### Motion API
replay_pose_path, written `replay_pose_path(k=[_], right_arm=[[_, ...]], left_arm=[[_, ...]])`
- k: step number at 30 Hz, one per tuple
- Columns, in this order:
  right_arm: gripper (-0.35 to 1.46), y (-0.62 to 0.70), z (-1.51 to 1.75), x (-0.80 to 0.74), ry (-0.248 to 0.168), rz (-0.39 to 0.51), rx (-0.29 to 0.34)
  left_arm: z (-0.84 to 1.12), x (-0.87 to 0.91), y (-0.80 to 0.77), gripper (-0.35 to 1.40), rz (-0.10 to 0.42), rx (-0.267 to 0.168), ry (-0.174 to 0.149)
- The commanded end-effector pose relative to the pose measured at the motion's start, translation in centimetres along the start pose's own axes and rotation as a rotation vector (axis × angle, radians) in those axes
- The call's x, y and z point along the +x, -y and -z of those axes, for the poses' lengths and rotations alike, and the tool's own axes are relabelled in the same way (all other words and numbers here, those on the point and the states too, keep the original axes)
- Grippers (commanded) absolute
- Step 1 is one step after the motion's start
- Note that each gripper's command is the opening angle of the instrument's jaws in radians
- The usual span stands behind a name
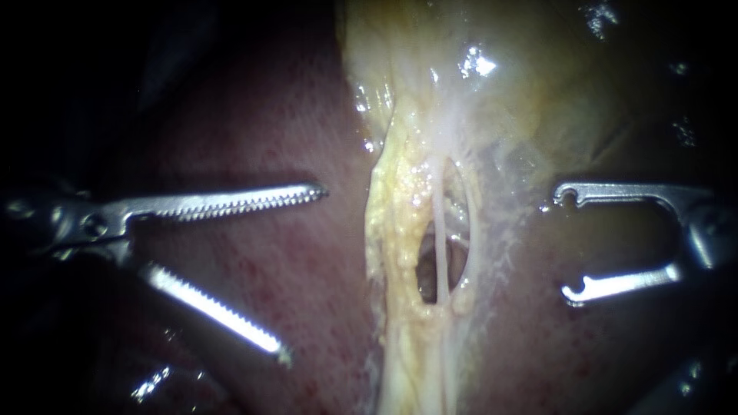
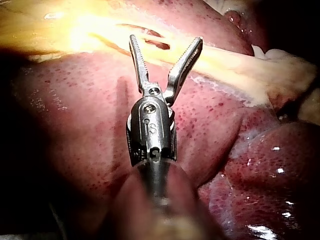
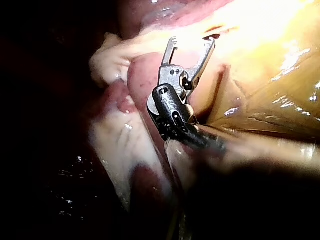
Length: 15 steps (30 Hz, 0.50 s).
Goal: Grabbing gallbladder
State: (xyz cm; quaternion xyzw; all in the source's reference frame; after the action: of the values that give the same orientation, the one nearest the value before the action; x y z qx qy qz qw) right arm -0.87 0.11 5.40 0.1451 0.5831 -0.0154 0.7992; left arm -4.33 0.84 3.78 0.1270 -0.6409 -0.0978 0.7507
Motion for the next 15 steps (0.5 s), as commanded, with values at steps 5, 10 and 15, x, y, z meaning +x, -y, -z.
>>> replay_pose_path(k=[5, 10, 15], right_arm=[[0.60, 0.00, 0.00, 0.00, 0.000, 0.000, 0.000], [0.60, 0.00, 0.00, 0.00, 0.000, 0.000, 0.000], [0.60, 0.00, 0.01, -0.01, 0.000, 0.000, 0.000]], left_arm=[[-0.03, 0.05, -0.08, 0.94, 0.004, -0.019, -0.042], [-0.06, 0.10, -0.16, 0.88, 0.037, -0.033, -0.090], [-0.15, 0.13, -0.23, 0.81, 0.068, -0.051, -0.113]])
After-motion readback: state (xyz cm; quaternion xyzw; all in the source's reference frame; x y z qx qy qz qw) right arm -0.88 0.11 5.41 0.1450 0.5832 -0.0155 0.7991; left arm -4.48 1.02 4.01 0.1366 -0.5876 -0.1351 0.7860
